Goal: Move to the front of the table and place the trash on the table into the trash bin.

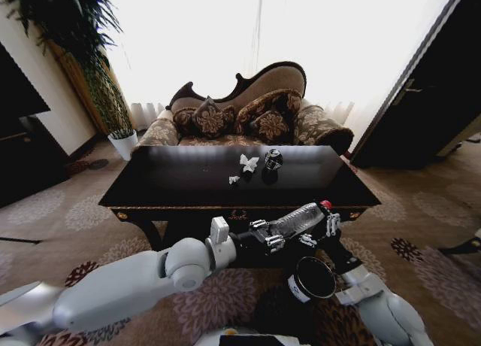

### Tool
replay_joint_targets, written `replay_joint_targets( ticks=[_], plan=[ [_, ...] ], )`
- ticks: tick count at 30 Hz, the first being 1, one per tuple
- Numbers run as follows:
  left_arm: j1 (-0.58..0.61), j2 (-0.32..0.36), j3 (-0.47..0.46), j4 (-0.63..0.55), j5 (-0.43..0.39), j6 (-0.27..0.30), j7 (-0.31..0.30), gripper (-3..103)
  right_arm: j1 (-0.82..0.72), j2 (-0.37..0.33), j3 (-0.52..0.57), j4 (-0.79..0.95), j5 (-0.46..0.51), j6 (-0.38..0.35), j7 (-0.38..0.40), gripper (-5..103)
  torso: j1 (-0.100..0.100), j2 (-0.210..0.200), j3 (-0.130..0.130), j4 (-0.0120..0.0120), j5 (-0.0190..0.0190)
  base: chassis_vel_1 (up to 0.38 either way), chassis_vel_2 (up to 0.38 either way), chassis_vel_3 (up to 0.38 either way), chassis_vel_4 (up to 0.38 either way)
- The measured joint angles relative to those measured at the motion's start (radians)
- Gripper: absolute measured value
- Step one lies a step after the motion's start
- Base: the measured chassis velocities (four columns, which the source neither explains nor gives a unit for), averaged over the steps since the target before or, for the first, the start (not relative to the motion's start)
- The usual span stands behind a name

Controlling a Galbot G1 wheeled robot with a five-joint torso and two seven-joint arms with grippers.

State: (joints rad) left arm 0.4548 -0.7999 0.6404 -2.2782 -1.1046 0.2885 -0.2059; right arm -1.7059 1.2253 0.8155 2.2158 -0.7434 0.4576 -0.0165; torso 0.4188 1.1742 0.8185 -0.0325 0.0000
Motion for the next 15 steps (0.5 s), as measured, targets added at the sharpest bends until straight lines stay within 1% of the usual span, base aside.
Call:
replay_joint_targets(
  ticks=[2, 3, 4, 5, 6, 9, 11, 15],
  plan=[
    [0.002, -0.001, 0.002, 0.001, 0.003, 0.000, 0.000, 41, -0.001, 0.000, 0.000, 0.000, 0.000, 0.001, 0.000, 102, 0.000, 0.000, 0.000, 0.0000, 0.0000, 0.000, 0.000, 0.000, 0.000],
    [0.003, -0.002, 0.003, 0.001, 0.007, 0.000, -0.001, 41, -0.002, 0.000, 0.001, 0.000, 0.000, 0.002, 0.000, 95, 0.000, 0.000, 0.000, 0.0000, 0.0000, 0.000, 0.000, 0.000, 0.000],
    [0.003, -0.002, 0.003, 0.001, 0.007, 0.000, -0.001, 41, -0.003, -0.001, 0.001, 0.000, 0.000, 0.003, 0.000, 95, 0.000, 0.000, 0.000, 0.0000, 0.0000, 0.000, 0.000, 0.000, 0.000],
    [0.002, -0.002, 0.002, 0.000, 0.007, 0.000, -0.001, 41, -0.003, -0.001, 0.001, 0.000, 0.000, 0.005, 0.000, 90, 0.000, 0.000, 0.000, 0.0000, -0.0001, 0.000, 0.000, 0.000, 0.000],
    [0.002, -0.002, 0.002, 0.000, 0.007, 0.000, -0.001, 41, -0.003, -0.001, 0.001, 0.000, 0.000, 0.005, 0.000, 90, 0.000, 0.000, 0.000, 0.0000, -0.0001, 0.000, 0.000, 0.000, 0.000],
    [0.000, 0.003, 0.000, -0.006, 0.005, -0.001, -0.001, 41, -0.001, -0.002, -0.001, -0.003, 0.000, 0.006, 0.000, 73, 0.000, 0.000, 0.000, 0.0000, 0.0000, 0.000, 0.000, 0.000, 0.000],
    [0.001, 0.007, -0.001, -0.008, 0.005, -0.001, -0.001, 41, 0.000, -0.002, -0.002, -0.003, 0.000, 0.006, -0.001, 73, 0.000, 0.000, 0.000, 0.0000, 0.0000, 0.000, 0.000, 0.000, 0.000],
    [0.030, 0.015, -0.026, -0.001, 0.026, -0.002, 0.016, 41, 0.001, 0.001, -0.008, -0.007, -0.002, 0.008, 0.004, 52, 0.000, 0.000, 0.000, 0.0000, -0.0001, 0.000, 0.000, 0.000, 0.000]
  ],
)
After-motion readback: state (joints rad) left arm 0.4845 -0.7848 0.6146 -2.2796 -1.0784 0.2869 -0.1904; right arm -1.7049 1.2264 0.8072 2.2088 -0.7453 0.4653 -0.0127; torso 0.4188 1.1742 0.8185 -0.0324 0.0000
